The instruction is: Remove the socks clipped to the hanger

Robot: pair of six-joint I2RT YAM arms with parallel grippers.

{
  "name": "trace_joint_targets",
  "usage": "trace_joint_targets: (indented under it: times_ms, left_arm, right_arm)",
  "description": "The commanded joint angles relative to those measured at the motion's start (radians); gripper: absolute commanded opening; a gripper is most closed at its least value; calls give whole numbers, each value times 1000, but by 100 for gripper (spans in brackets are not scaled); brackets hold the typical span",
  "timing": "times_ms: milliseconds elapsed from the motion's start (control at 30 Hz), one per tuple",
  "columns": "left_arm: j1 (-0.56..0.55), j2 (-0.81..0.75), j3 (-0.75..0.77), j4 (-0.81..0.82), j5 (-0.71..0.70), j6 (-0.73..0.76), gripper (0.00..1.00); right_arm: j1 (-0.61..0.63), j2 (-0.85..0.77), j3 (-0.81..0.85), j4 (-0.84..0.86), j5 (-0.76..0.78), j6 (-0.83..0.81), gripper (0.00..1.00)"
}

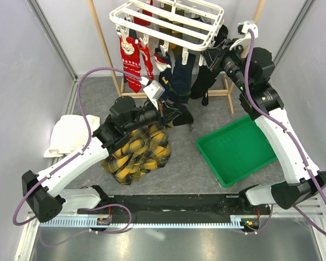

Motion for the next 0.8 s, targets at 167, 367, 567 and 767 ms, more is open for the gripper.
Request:
trace_joint_targets:
  times_ms: [167, 367, 567, 767]
  left_arm:
    - [-4, -16, -7, 14, 14, 44, 2]
    - [-4, -18, -8, 14, 20, 48, 2]
    - [-4, -21, -10, 17, 32, 53, 2]
    - [-4, -28, -17, 37, 98, 50, 2]
  right_arm:
    - [-3, -85, -82, 12, 37, 20, 53]
    - [-4, -246, -253, 9, -22, 2, 73]
    - [-3, -441, -468, 7, -219, -104, 79]
    - [-1, -548, -643, 21, -489, -186, 80]
